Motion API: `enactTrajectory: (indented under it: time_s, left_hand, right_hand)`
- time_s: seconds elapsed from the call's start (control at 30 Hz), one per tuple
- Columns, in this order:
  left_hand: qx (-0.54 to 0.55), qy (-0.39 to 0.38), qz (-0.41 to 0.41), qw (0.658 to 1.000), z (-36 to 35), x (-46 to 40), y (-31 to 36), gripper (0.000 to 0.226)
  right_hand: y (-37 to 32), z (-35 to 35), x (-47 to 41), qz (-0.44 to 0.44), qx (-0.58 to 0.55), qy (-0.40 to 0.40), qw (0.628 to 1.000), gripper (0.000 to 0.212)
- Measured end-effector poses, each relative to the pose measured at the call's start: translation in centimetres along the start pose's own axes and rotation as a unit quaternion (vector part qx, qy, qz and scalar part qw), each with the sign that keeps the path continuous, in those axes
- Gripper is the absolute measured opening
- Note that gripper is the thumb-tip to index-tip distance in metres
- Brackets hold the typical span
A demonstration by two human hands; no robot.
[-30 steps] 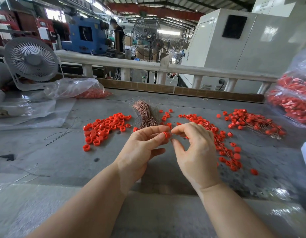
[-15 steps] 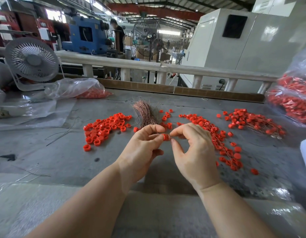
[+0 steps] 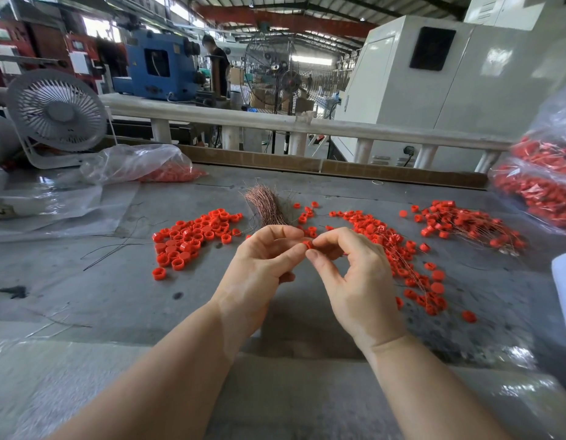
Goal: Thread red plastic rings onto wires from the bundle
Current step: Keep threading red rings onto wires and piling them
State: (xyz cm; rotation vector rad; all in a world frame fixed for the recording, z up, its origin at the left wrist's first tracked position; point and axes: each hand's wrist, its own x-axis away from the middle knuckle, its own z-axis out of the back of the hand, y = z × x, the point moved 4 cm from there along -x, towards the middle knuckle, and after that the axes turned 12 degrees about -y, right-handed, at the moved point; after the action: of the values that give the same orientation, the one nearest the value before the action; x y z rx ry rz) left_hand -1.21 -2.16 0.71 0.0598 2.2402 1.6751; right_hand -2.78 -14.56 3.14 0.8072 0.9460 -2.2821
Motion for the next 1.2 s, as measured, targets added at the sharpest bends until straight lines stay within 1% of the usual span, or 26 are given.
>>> enactTrajectory:
  time_s: [0.2, 0.37, 0.5, 0.6, 0.7, 0.87, 1.0, 1.2]
  left_hand:
    - [0.066, -0.009, 0.007, 0.998, -0.20, -0.25, -0.14, 0.014]
    - [0.103, -0.025, 0.011, 0.994, -0.33, -0.31, -0.15, 0.018]
    - [0.133, -0.029, 0.021, 0.991, -0.29, -0.34, -0.16, 0.017]
    - [0.131, -0.022, 0.021, 0.991, -0.15, -0.30, -0.25, 0.015]
    - [0.128, -0.012, 0.021, 0.991, 0.03, -0.33, -0.42, 0.013]
    - [0.119, 0.001, 0.015, 0.993, 0.11, -0.36, -0.44, 0.010]
    - [0.097, 0.021, 0.027, 0.995, 0.07, -0.43, -0.57, 0.021]
    - [0.086, 0.031, 0.023, 0.996, -0.15, -0.49, -0.73, 0.019]
  right_hand:
    - [0.00, 0.15, 0.02, 0.013, -0.001, 0.010, 1.000, 0.004]
    - [-0.08, 0.31, 0.06, 0.021, 0.016, 0.021, 0.999, 0.002]
    - [0.16, 0.35, 0.10, 0.028, 0.021, 0.020, 0.999, 0.001]
    - [0.22, 0.25, 0.14, 0.036, 0.021, 0.015, 0.999, 0.002]
    - [0.28, 0.14, 0.10, 0.045, -0.003, 0.012, 0.999, 0.001]
    - [0.10, -0.02, 0.07, 0.038, -0.005, 0.001, 0.999, 0.008]
    - [0.04, 0.24, 0.07, 0.028, 0.003, 0.018, 0.999, 0.010]
    - [0.00, 0.24, 0.08, 0.028, 0.010, 0.017, 0.999, 0.011]
